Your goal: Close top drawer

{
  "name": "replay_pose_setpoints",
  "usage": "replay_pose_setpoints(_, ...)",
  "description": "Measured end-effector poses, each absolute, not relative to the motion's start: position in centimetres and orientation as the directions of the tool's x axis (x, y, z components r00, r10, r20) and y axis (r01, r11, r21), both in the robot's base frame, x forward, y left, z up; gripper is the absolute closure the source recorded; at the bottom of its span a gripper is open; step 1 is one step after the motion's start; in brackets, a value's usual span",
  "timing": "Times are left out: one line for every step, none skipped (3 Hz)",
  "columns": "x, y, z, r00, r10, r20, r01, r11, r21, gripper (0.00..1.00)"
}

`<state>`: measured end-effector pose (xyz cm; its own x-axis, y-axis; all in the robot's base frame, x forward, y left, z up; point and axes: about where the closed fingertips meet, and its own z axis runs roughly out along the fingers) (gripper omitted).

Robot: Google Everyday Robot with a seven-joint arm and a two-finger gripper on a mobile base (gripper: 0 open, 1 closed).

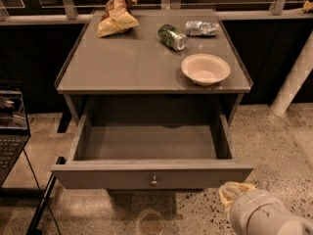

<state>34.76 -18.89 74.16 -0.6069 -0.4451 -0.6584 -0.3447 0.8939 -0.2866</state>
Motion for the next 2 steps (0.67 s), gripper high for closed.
replay_pose_setpoints(33.19, -18.72, 72.11, -0.651, -0.353, -0.672, -0.273, 0.935, -0.227, 1.00)
replay_pose_setpoints(32.91, -18.52, 71.81, -0.666, -0.310, -0.679, -0.241, 0.950, -0.198, 1.00)
